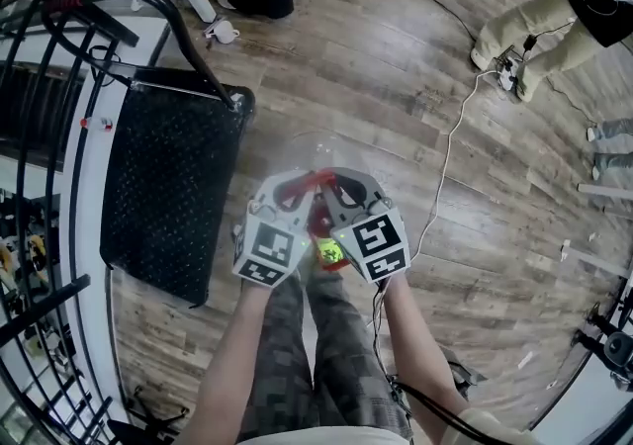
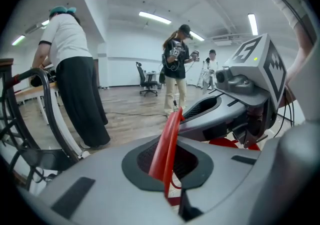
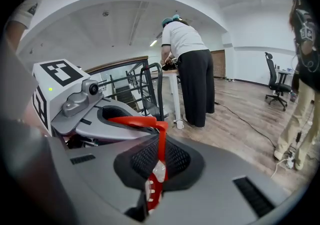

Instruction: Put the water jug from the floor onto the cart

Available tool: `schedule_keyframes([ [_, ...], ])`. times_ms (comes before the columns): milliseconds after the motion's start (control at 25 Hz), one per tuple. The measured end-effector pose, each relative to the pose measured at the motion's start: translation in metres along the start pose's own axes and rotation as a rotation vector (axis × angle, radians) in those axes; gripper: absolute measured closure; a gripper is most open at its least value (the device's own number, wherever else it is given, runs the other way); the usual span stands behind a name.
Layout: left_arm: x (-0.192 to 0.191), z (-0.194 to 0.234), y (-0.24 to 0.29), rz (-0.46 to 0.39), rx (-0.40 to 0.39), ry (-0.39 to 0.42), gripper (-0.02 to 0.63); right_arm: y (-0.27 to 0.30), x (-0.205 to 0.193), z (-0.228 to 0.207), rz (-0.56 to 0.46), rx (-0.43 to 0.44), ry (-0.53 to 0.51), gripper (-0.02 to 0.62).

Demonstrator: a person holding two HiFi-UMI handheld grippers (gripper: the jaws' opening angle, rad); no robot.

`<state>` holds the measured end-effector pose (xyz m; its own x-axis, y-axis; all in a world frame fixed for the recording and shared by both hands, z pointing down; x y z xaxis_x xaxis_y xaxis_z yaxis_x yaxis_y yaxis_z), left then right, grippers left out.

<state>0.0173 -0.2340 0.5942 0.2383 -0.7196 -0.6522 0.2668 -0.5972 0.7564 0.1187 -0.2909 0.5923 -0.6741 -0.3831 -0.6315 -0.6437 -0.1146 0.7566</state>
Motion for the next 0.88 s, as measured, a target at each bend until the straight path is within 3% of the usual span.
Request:
schedule_keyframes([
  [360,0.038,0.001,-0.053,-0.002,0.013,0.042,0.595,-0.044,0.040,0.017,-0.030,-0.011,0.006,0.575],
  [880,0.094,0.004,-0.146,-0.024,0.037,0.023,0.595,-0.118,0.115,0.051,-0.042,0.006,-0.054,0.575],
])
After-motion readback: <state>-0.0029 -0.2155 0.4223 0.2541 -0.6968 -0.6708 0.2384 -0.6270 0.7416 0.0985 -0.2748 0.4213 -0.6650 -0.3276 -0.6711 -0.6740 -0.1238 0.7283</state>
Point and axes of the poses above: the fingertips, and each gripper's own axes: y forward along the fingers, z to its left, x out of its top, the point moved 9 cm from there along -y, backward along the fingers, and after that the axes turned 15 degrees about z, right-handed, at the moved point
